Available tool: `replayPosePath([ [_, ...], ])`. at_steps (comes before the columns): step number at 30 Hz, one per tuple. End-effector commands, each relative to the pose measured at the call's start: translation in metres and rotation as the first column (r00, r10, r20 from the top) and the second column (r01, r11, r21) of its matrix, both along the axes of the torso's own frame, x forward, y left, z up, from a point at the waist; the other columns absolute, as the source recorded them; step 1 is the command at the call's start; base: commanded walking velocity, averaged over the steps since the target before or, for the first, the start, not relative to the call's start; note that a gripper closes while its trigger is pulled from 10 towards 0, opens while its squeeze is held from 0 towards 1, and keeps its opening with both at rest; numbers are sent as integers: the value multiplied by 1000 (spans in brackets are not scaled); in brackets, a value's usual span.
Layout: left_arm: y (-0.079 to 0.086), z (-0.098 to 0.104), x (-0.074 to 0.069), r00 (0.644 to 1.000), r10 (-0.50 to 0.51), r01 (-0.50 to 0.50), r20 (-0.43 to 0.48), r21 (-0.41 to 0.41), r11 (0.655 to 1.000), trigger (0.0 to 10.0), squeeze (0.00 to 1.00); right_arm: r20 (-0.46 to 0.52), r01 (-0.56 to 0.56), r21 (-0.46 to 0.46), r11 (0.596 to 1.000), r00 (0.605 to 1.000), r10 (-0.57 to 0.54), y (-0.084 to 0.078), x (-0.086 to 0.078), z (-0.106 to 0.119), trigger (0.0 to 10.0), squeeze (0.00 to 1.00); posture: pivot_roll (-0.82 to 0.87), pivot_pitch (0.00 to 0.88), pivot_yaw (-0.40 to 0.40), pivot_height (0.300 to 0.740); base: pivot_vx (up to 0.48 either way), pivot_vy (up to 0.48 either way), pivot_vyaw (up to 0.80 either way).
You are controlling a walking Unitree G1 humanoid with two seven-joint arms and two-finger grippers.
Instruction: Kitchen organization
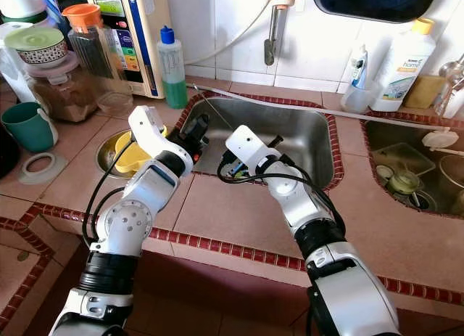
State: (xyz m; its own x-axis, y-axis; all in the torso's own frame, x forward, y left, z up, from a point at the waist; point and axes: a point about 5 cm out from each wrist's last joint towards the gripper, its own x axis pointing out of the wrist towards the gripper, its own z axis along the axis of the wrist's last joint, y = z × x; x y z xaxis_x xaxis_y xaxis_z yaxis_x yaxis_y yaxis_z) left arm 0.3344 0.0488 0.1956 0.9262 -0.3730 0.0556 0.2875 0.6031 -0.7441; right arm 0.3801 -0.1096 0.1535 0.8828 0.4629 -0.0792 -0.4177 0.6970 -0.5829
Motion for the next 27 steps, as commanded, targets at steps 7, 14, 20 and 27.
replayPosePath([
  [7, -18, 4, -11, 996, -66, 63, 60, 54, 997, 10000, 1000, 3, 29, 0, 1000, 1000, -29, -6, 5, 5, 0, 0, 13, 15, 29, 740, 0, 0, 0],
  [14, 7, -14, -13, 997, -12, -4, 80, 200, 980, 10000, 1000, -44, 78, -35, 996, 996, -80, -19, 8, -4, 0, 0, 24, 19, 27, 740, 0, 0, 0],
  [20, 14, -21, -17, 994, -8, -21, 105, 282, 959, 10000, 1000, -71, 115, -65, 991, 990, -119, -30, 9, -9, 78, 0, 29, 20, 26, 740, 0, 0, 0],
  [27, 18, -30, -24, 988, -26, -45, 155, 441, 897, 10000, 1000, -147, 175, -83, 981, 971, -186, -47, 9, -19, 10000, 0, 36, 23, 25, 740, 0, 0, 0],
])
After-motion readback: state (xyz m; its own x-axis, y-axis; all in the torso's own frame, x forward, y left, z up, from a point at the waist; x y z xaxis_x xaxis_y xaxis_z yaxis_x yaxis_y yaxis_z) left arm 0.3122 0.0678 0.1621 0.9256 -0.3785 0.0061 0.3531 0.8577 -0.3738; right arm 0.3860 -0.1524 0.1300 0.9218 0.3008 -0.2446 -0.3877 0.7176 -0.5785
